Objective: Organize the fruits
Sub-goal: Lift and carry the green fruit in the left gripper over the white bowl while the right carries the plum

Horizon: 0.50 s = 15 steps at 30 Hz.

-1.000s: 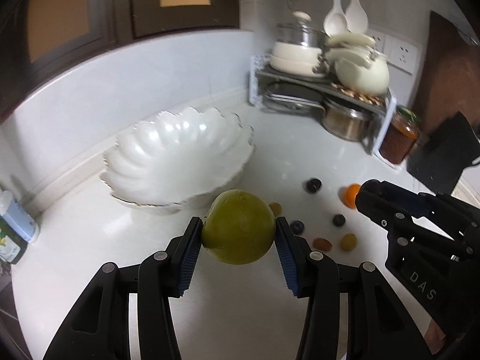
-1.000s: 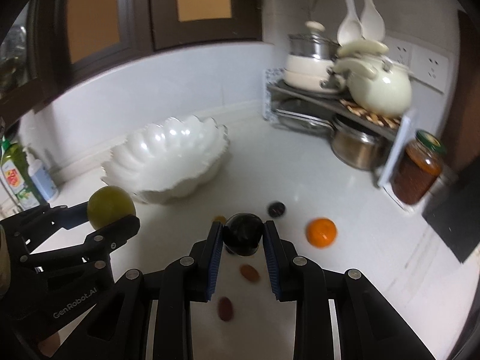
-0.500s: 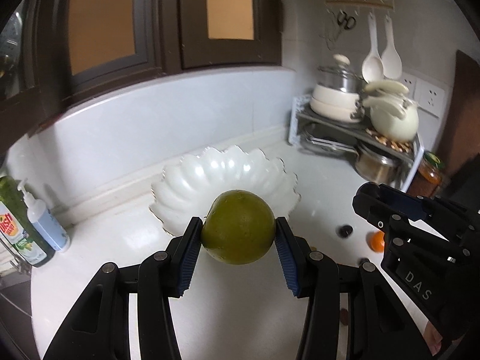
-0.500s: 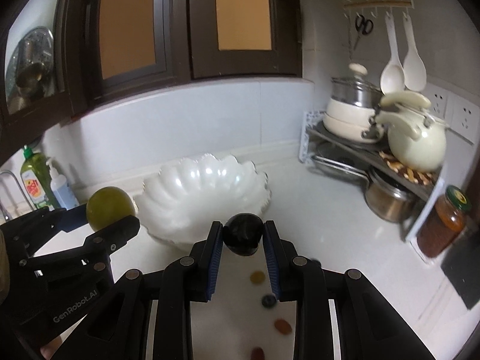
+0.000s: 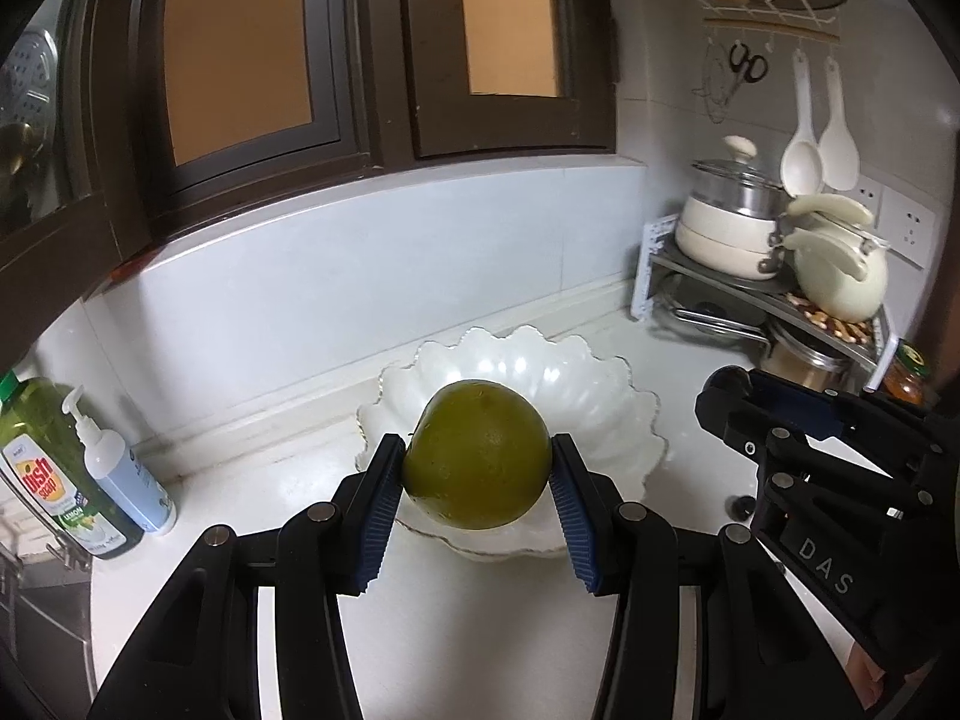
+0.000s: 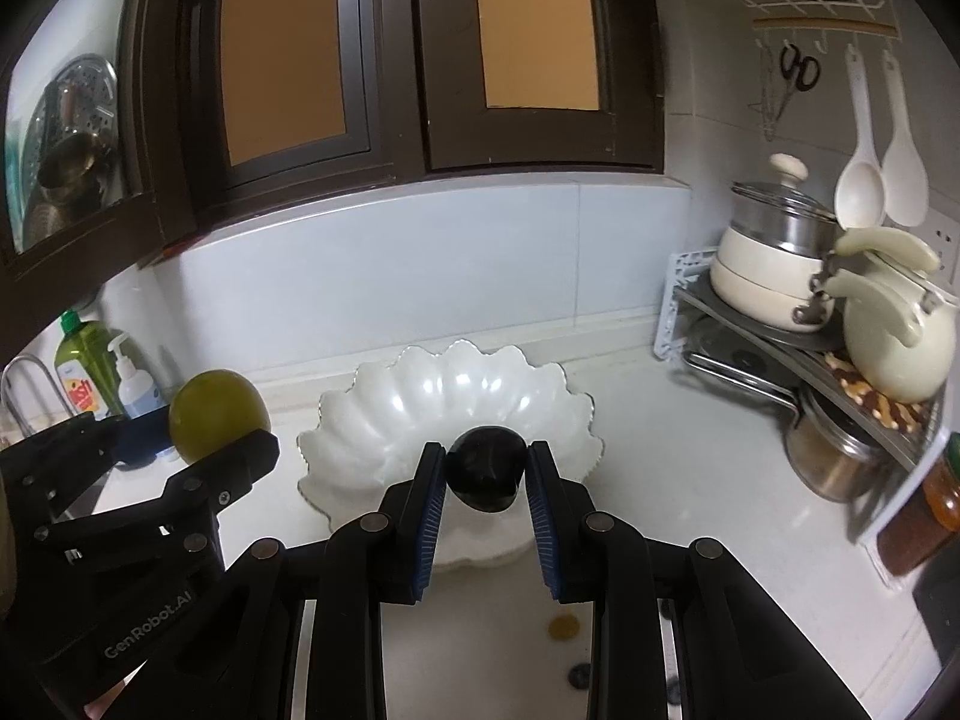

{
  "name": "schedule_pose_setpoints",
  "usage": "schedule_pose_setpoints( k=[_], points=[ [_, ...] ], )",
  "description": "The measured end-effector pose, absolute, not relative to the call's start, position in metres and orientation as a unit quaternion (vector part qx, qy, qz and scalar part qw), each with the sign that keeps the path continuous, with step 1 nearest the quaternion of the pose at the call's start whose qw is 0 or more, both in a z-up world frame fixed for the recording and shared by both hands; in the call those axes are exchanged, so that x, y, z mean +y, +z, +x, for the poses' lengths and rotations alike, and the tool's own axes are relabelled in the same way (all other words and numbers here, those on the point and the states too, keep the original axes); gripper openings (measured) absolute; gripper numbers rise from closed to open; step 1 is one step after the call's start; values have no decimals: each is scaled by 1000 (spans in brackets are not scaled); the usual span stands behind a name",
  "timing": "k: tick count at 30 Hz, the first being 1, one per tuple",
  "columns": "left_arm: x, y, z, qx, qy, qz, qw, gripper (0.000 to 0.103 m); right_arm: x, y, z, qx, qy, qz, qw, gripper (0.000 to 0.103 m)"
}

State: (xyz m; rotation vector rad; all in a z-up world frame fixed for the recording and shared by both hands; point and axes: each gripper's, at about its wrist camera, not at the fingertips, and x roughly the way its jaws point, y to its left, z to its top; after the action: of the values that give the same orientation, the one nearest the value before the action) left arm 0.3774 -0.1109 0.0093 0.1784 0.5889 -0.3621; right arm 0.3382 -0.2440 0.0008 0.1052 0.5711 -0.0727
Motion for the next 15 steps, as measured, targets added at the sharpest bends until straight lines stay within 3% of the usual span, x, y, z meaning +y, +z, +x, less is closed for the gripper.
schedule_pose_setpoints(
  k=[15],
  points=[
    [-121,-6,452,340,-173,91,920,48,-256,-17,428,343,-16,62,937,29]
  ],
)
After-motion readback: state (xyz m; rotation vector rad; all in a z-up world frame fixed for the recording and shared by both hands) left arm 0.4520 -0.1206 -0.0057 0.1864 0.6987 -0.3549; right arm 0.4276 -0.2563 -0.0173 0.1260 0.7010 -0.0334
